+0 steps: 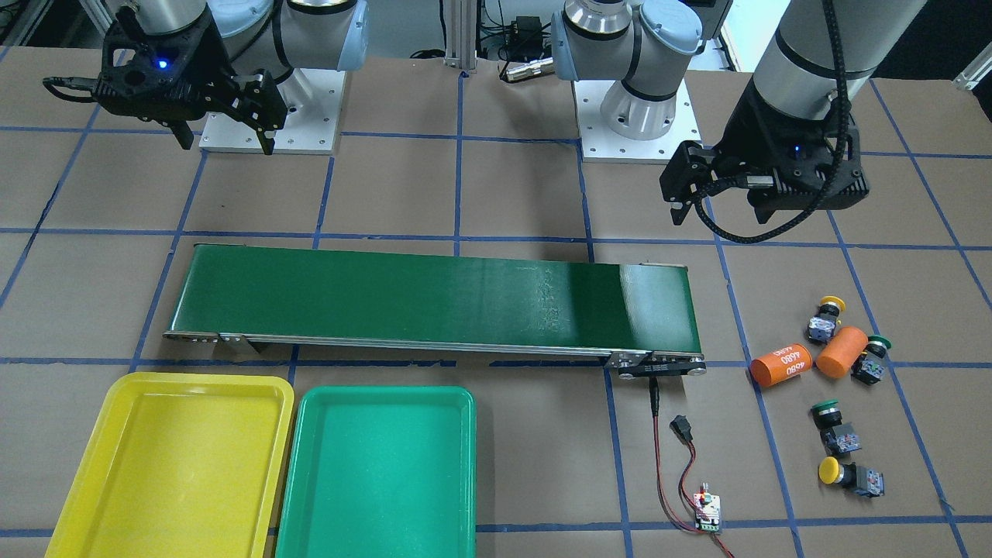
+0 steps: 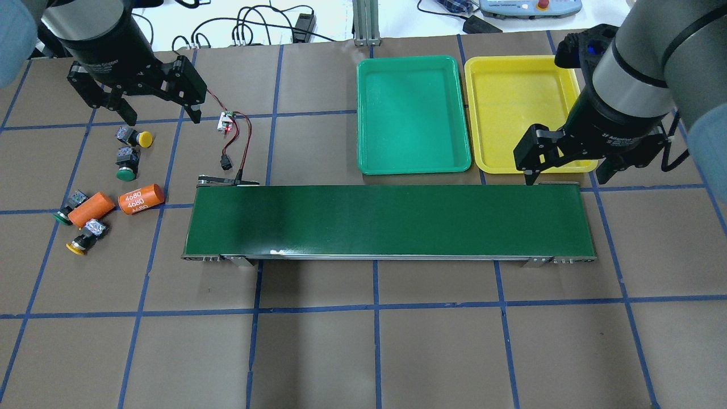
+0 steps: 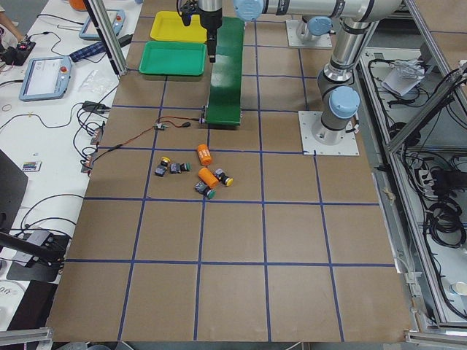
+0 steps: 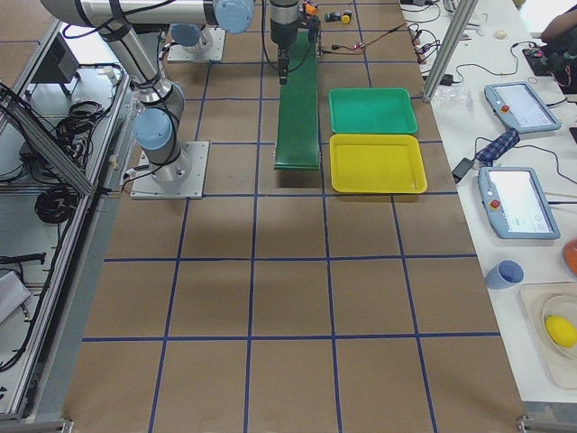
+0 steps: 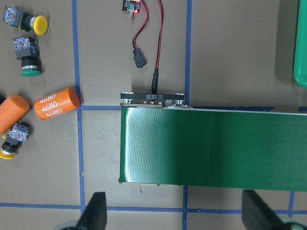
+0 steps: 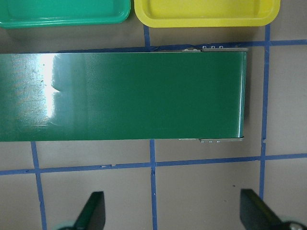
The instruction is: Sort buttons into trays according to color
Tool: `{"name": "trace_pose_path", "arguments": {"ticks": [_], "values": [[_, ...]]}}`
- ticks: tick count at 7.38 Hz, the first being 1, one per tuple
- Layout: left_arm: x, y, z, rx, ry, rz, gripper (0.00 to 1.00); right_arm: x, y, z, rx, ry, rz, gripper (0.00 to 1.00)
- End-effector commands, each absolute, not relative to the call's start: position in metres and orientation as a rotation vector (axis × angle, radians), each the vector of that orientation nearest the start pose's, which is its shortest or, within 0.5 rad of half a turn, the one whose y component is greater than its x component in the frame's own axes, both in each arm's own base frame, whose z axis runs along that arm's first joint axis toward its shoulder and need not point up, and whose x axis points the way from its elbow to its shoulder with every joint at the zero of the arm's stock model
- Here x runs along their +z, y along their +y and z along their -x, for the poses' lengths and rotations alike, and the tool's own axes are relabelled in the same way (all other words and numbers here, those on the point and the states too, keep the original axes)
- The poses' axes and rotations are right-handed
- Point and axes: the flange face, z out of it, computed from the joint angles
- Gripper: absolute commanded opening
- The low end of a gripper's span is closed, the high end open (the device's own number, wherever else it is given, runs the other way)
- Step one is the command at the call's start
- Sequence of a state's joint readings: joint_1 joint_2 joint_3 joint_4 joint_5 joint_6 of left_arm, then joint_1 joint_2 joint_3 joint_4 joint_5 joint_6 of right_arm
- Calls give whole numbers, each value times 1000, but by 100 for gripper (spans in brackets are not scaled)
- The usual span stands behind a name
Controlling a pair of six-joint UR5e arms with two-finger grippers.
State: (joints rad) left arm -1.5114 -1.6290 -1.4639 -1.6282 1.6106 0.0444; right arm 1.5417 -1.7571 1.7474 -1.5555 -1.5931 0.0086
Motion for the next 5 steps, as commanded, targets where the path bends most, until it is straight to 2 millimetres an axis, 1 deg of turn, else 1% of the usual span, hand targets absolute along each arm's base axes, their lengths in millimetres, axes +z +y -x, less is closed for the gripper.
{"name": "trace_pose_path", "arguments": {"ticks": [1, 3, 5], "values": [[505, -523, 97, 25, 3102, 26, 100, 482, -416, -119, 15, 3162, -53, 100], [501, -524, 97, 33, 3113, 28, 100, 483, -415, -119, 10, 3164, -48, 100], [506, -527, 94, 15, 3113, -19, 100, 482, -415, -118, 13, 3176, -39, 100]]}}
